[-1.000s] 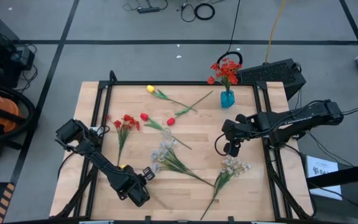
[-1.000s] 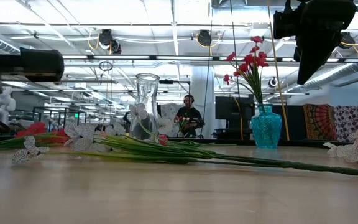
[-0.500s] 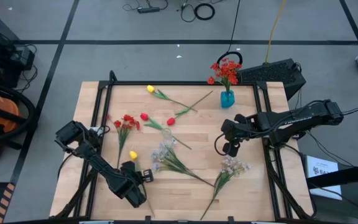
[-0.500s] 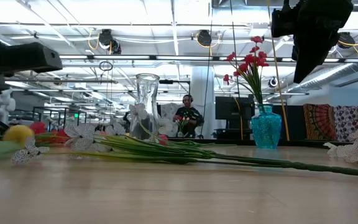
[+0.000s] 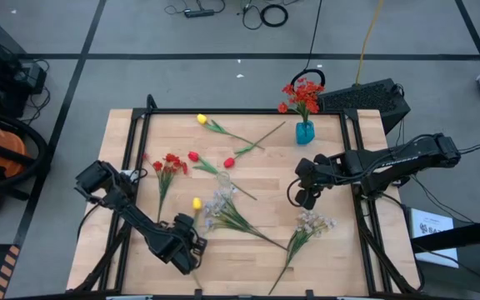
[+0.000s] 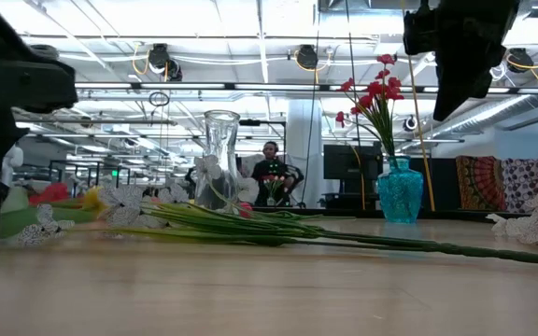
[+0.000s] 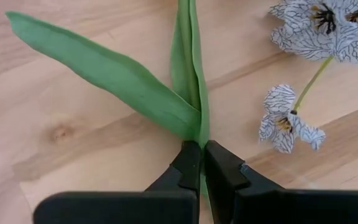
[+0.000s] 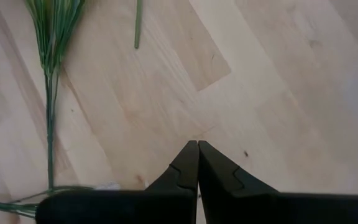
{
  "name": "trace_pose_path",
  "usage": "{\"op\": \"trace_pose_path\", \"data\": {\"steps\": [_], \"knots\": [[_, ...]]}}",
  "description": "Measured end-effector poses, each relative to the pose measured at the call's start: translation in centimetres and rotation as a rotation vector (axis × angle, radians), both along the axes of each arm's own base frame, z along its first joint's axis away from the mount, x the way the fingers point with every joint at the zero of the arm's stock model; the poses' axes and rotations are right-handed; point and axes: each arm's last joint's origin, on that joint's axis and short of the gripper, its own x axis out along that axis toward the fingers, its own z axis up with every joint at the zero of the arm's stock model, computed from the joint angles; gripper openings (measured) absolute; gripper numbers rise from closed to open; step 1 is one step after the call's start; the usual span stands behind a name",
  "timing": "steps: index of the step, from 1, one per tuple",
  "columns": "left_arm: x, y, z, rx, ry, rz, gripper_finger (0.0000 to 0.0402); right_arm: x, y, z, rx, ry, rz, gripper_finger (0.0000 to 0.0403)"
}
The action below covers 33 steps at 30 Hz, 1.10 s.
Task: Sort flowers into vase by color
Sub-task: Put the bottom yellow flower into the transparent flower vase
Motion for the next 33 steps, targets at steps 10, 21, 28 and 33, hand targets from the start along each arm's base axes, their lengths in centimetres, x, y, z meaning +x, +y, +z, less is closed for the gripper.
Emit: {"op": "trace_pose_path", "data": {"steps": [10, 21, 28, 33], "knots": [[0.2, 0.6, 0.2, -0.006, 0.057, -0.023, 0.0013, 0.0, 0.0, 0.0, 0.031, -0.005, -0.064, 0.0], [-1.9, 4.0, 6.9, 0.301, -0.197, 0.01, 0.0013, 0.1, 0.0, 0.0, 0.04, -0.019, -0.087, 0.0], [-2.9, 6.6, 12.5, 0.78, -0.61, -0.056, 0.0013, 0.5, 0.1, 0.3, 0.048, -0.072, -0.086, 0.0], [-3.7, 8.2, 15.2, 1.033, -0.677, -0.077, 0.0013, 0.7, 0.1, 0.4, 0.052, -0.094, -0.086, 0.0]]}}
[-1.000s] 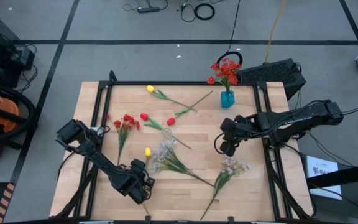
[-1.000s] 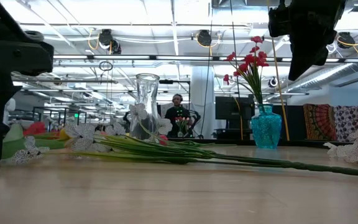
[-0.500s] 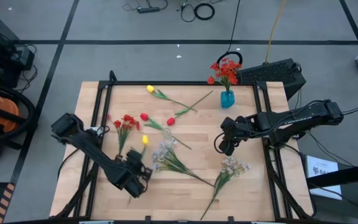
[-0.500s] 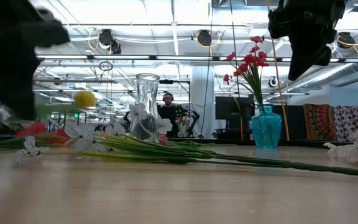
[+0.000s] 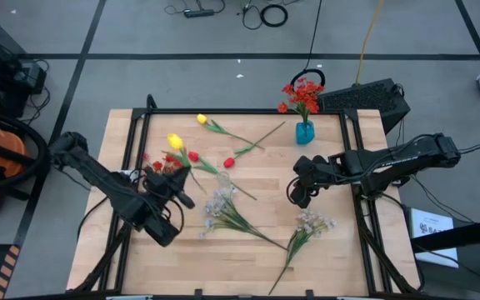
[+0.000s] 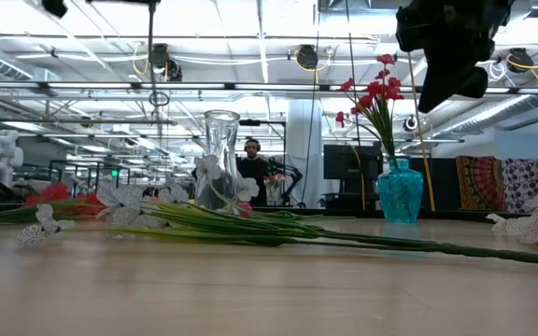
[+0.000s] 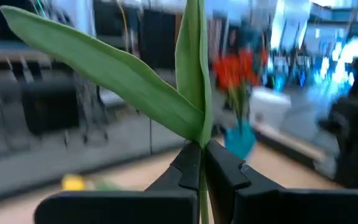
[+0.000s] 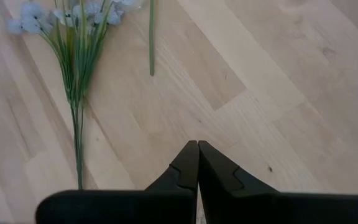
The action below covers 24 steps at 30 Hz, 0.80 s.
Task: Sort flowers into vase by color
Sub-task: Put the bottom yellow flower into the transparent flower vase
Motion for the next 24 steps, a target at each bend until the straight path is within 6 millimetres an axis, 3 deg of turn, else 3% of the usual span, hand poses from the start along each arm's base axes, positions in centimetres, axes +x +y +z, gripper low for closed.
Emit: {"op": "trace_pose_path", "data": {"steps": [8, 16, 24], "knots": [[-0.3, 1.9, 2.2, -0.038, -0.088, 0.065, 0.0013, 0.1, -0.1, 0.1, -0.035, -0.022, -0.028, 0.0], [1.6, 3.3, 2.9, 0.017, 0.138, 0.103, 0.0013, 0.2, -0.1, 0.1, -0.032, -0.029, -0.043, 0.0], [3.2, 6.8, 5.0, 0.004, 0.322, 0.041, 0.0013, 0.3, -0.1, 0.2, -0.03, -0.051, -0.045, 0.0]]}}
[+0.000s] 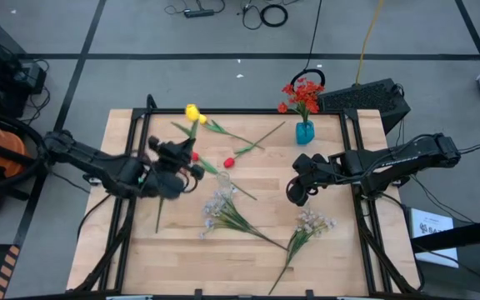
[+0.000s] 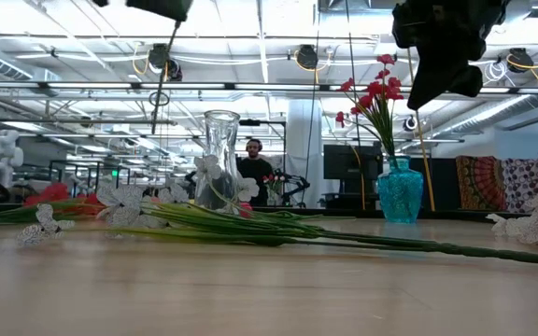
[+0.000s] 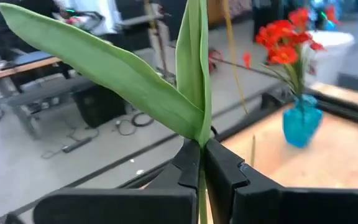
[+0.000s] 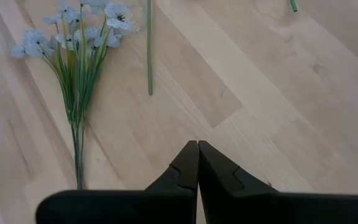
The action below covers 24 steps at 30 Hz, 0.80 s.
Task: Sort flowers into vase by color
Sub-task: Put the bottom yellow flower into the transparent flower vase
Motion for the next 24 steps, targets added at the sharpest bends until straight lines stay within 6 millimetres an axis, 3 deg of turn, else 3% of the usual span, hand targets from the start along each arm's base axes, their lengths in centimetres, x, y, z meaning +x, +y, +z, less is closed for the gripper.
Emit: {"op": "trace_pose_path", "data": {"steps": [7, 10, 15, 21, 24], "knots": [[1.4, 2.7, 4.0, 0.068, -0.04, -0.379, 0.0013, 0.1, 0.0, 0.1, 0.0, -0.022, -0.032, 0.0], [1.6, 3.4, 4.5, 0.069, -0.064, -0.516, 0.0013, 0.1, 0.0, 0.1, 0.001, -0.024, -0.032, 0.0], [1.4, 3.6, 2.5, 0.005, -0.106, -0.661, 0.0013, 0.1, 0.0, 0.1, 0.001, -0.024, -0.032, 0.0], [0.7, 3.3, 0.8, 0.06, -0.337, -0.774, 0.0013, 0.2, 0.0, 0.1, 0.003, -0.026, -0.034, 0.0], [0.5, 3.3, -0.2, 0.055, -0.328, -0.782, 0.0013, 0.2, 0.0, 0.1, 0.005, -0.032, -0.034, 0.0]]}}
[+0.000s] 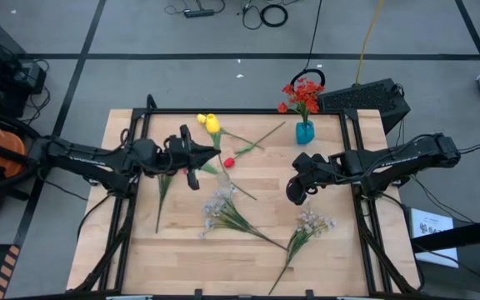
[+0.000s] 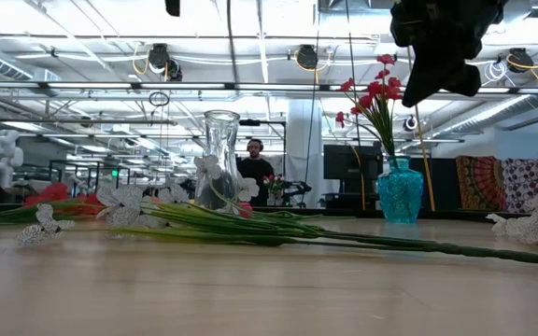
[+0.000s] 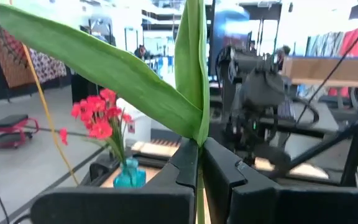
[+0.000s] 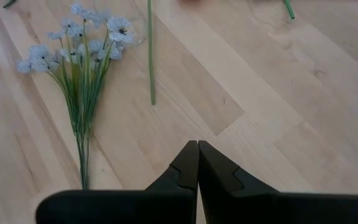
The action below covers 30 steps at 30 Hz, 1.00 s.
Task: Sort flowers into vase by color
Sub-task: Put the bottom yellow flower into the transparent flower vase
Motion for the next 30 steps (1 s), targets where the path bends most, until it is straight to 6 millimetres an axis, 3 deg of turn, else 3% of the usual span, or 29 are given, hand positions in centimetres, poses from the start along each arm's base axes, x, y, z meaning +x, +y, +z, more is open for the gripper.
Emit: {"op": "trace_pose_path", "data": {"steps": [6, 30], "knots": [[-0.1, 0.1, -1.0, 0.001, 0.029, 0.005, 0.0013, 0.0, 0.0, 0.0, -0.001, -0.003, 0.002, 0.0], [0.1, 0.8, -1.9, 0.004, 0.108, 0.036, 0.0013, 0.1, 0.0, 0.0, 0.003, -0.008, -0.005, 0.0]]}}
